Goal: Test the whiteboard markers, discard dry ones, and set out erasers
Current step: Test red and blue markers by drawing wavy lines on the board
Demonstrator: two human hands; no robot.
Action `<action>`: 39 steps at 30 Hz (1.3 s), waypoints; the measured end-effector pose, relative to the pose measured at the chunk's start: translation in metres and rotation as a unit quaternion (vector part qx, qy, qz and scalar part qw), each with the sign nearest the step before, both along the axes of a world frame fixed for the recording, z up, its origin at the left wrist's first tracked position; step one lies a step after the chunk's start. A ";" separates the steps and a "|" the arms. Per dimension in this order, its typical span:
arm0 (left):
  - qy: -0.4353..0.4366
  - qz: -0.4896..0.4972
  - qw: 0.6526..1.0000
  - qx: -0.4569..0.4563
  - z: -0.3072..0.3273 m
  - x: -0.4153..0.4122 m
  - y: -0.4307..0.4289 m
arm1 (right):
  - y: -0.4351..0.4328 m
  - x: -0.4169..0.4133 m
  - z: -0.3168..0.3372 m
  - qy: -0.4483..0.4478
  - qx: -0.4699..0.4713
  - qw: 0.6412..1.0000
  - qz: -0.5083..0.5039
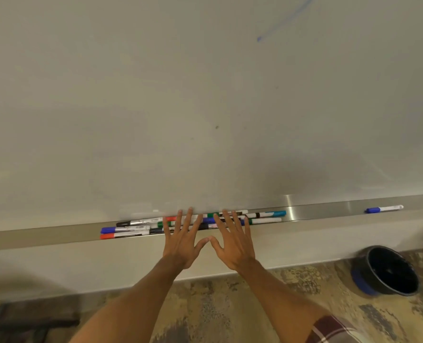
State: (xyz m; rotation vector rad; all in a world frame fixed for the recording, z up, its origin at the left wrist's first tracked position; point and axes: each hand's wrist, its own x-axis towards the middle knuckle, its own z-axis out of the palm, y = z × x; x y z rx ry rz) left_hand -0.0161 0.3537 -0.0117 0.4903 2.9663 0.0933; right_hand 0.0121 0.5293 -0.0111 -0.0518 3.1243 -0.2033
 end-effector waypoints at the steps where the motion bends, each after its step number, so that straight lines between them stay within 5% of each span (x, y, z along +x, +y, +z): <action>1: 0.015 -0.005 1.000 -0.006 0.003 0.001 -0.014 | -0.014 0.001 0.002 0.001 -0.002 1.000 0.002; 18: -0.041 0.102 0.994 0.016 0.005 0.018 -0.201 | -0.206 -0.010 0.003 -0.008 -0.008 0.995 0.098; 39: -0.067 0.125 0.990 0.020 -0.022 0.010 -0.236 | -0.262 -0.025 -0.018 -0.003 0.012 0.984 0.176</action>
